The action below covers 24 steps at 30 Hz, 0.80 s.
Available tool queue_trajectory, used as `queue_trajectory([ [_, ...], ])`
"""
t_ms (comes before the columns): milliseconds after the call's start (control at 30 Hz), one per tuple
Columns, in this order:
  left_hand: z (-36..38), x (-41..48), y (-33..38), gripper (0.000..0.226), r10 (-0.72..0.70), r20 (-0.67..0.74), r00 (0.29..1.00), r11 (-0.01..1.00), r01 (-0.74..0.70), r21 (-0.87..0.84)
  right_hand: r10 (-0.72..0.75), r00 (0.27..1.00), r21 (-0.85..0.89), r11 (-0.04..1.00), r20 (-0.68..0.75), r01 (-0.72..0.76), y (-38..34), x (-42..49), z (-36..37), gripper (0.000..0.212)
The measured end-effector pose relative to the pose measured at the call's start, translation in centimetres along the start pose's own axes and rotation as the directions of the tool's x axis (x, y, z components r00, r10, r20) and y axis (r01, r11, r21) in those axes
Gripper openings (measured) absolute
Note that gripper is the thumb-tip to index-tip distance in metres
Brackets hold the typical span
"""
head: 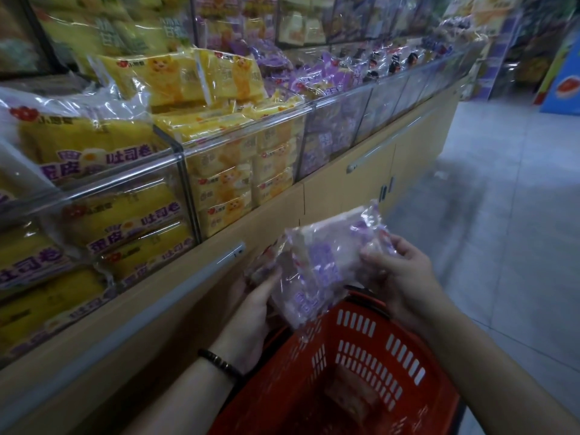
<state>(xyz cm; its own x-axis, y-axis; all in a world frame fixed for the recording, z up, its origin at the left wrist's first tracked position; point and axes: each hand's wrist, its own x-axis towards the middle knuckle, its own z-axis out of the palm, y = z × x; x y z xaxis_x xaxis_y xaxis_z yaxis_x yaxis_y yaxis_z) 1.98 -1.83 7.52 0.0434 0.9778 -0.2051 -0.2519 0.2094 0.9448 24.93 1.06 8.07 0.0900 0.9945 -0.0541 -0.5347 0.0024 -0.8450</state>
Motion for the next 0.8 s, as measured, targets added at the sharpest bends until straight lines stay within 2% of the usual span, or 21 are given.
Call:
queue_trajectory([
  [67, -0.2, 0.5, -0.4, 0.021, -0.054, 0.002, 0.999, 0.998, 0.054, 0.013, -0.046, 0.999, 0.145, 0.989, 0.017, 0.043, -0.9, 0.4, -0.4, 0.053],
  [100, -0.3, 0.6, -0.5, 0.022, -0.062, 0.004, 0.998, 0.998, 0.062, 0.011, -0.054, 0.998, 0.204, 0.978, 0.024, 0.048, -1.3, 0.6, -0.7, 0.061],
  [167, -0.2, 0.6, -0.4, 0.028, -0.067, 0.023, 0.997, 0.998, 0.067, 0.006, 0.012, 0.999, 0.237, 0.971, 0.031, -0.019, -1.8, 0.6, -0.9, 0.074],
  [233, 0.0, 0.5, -0.4, 0.033, -0.079, 0.028, 0.997, 0.997, 0.079, 0.007, 0.081, 0.997, 0.207, 0.975, 0.021, -0.083, -1.9, 0.5, -1.0, 0.058],
  [367, 0.0, 0.7, -0.9, 0.041, -0.07, 0.03, 0.997, 0.997, 0.069, 0.017, -0.002, 0.999, -0.07, 0.998, 0.036, 0.004, -0.5, 0.0, -0.1, 0.021],
  [433, 0.0, 0.7, -1.1, 0.038, -0.046, 0.022, 0.999, 0.999, 0.045, 0.03, -0.028, 0.994, -0.275, 0.96, 0.11, 0.058, 0.2, -0.5, 0.5, 0.021],
  [533, 0.5, 0.2, -1.2, 0.031, -0.058, 0.049, 0.997, 0.998, 0.058, 0.013, -0.02, 0.981, -0.519, 0.846, 0.192, 0.119, 1.3, -1.0, 0.7, 0.017],
  [567, 0.7, 0.0, -1.2, 0.036, -0.1, 0.069, 0.993, 0.995, 0.1, 0.007, -0.022, 0.98, -0.576, 0.807, 0.198, 0.134, 1.7, -1.0, 0.6, 0.015],
  [667, 0.5, -0.1, -1.3, 0.071, -0.173, 0.154, 0.973, 0.985, 0.17, 0.034, -0.071, 0.989, -0.693, 0.707, 0.131, 0.143, 2.2, -0.4, 0.6, 0.02],
  [700, 0.4, 0.1, -1.4, 0.068, -0.156, 0.169, 0.973, 0.988, 0.152, 0.033, -0.106, 0.986, -0.717, 0.677, 0.127, 0.165, 2.3, -0.2, 0.5, 0.025],
  [800, 0.7, 0.1, -1.3, 0.031, -0.097, 0.163, 0.982, 0.995, 0.09, 0.048, -0.183, 0.972, -0.746, 0.625, 0.144, 0.228, 2.0, 0.2, 0.3, 0.043],
])
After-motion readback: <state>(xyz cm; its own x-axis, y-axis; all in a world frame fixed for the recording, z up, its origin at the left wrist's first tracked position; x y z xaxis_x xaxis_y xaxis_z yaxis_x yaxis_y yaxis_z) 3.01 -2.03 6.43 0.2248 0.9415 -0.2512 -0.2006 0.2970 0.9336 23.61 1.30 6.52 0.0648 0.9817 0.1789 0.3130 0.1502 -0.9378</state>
